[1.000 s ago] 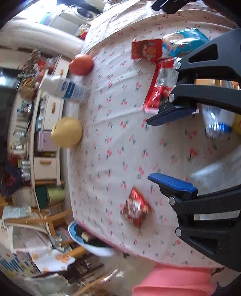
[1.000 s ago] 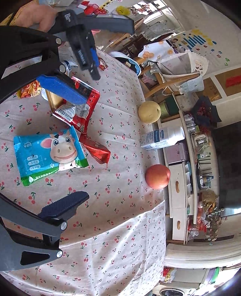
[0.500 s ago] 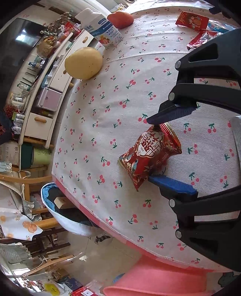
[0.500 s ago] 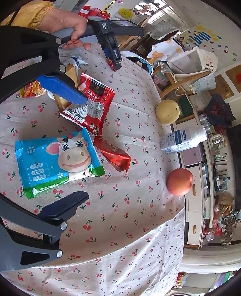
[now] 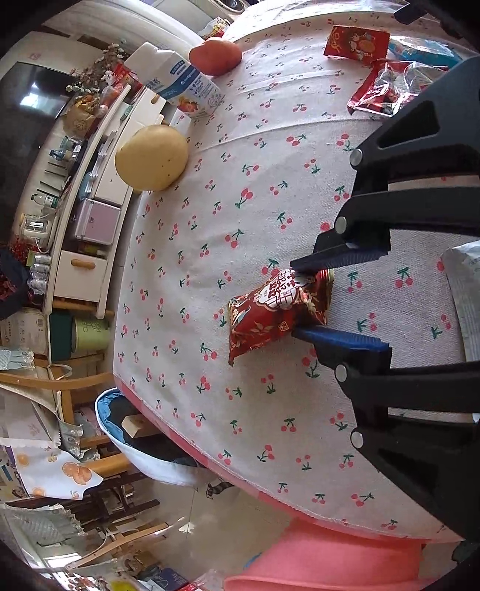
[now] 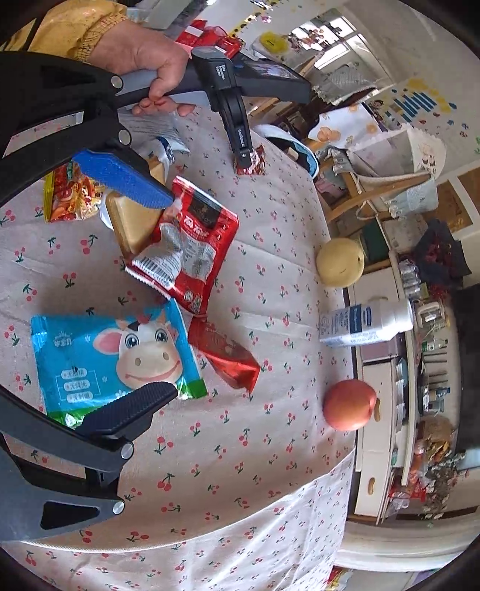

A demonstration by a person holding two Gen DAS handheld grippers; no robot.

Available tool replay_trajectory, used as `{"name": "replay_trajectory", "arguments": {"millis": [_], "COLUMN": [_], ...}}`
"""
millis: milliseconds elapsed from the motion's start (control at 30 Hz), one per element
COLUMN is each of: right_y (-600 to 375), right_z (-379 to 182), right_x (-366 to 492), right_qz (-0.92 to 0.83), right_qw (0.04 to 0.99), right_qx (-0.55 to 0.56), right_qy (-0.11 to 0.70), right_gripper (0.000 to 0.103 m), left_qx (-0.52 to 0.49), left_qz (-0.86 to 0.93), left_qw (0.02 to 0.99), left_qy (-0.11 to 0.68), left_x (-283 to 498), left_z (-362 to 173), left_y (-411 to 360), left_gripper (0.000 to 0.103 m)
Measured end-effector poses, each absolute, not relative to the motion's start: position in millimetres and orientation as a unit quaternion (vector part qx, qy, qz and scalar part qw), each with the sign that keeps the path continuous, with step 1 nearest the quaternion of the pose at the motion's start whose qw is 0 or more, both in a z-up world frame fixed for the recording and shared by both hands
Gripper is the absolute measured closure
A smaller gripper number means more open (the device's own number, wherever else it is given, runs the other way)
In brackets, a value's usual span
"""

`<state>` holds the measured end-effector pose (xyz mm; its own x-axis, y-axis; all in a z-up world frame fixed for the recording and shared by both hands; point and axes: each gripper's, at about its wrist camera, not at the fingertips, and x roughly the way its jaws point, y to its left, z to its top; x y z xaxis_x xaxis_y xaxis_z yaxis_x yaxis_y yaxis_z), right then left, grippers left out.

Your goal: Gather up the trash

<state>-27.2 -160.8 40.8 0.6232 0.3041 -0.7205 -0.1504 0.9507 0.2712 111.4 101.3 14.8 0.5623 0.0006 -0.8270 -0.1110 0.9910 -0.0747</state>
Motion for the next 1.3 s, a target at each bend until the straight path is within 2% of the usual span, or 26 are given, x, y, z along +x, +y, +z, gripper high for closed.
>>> {"name": "replay_trajectory", "arguments": {"millis": [133,333,367,400,433,533,567,633,733,867,900,967,1133,1167,1233,1300], "right_y": [-139,-116,-114,-112,-110,-109,-108,-106,-103,-100,-99,-98,-96,-96,-96,-97], "right_z": [45,42,39,37,35,29,27,25,24,22,21,19,20,20,19,17], "right_x": [-35,-40,-39,-37,-36,-33,-32,-30,-30,-24,-24,-22,-22,-22,-21,-19], "right_qz": [0.160,0.202,0.205,0.207,0.207,0.206,0.206,0.210,0.213,0.219,0.219,0.217,0.209,0.207,0.201,0.194], "right_qw": [0.901,0.895,0.893,0.891,0.890,0.887,0.886,0.883,0.885,0.884,0.884,0.885,0.893,0.894,0.894,0.893], "right_qx": [0.052,0.017,0.013,0.010,0.008,0.011,0.012,0.011,0.003,0.004,0.003,0.003,0.000,-0.001,-0.002,-0.002], "right_qy": [0.400,0.397,0.399,0.404,0.407,0.413,0.415,0.419,0.414,0.412,0.412,0.411,0.400,0.397,0.401,0.406], "right_gripper": [0.009,0.010,0.013,0.023,0.028,0.032,0.034,0.041,0.042,0.042,0.039,0.032,0.032,0.035,0.055,0.064], "left_qx": [-0.061,-0.073,-0.075,-0.078,-0.082,-0.089,-0.084,-0.072,-0.066,-0.068,-0.071,-0.075,-0.066,-0.063,-0.050,-0.039], "left_qz": [0.017,-0.008,-0.011,-0.015,-0.020,-0.032,-0.036,-0.035,-0.039,-0.043,-0.041,-0.040,-0.038,-0.039,-0.038,-0.030], "left_qw": [0.884,0.881,0.881,0.880,0.879,0.877,0.878,0.878,0.876,0.874,0.874,0.874,0.877,0.877,0.878,0.880], "left_qy": [0.464,0.466,0.467,0.468,0.469,0.470,0.470,0.472,0.476,0.479,0.479,0.478,0.474,0.474,0.474,0.473], "left_x": [96,71,68,65,63,61,61,61,65,74,78,82,91,92,94,94], "left_z": [19,23,23,23,22,22,20,17,12,10,9,9,9,8,8,7], "left_y": [101,99,99,100,102,103,102,99,99,102,104,105,98,97,92,88], "left_gripper": [0.077,0.077,0.077,0.077,0.077,0.075,0.073,0.057,0.044,0.038,0.036,0.035,0.035,0.035,0.039,0.046]}}
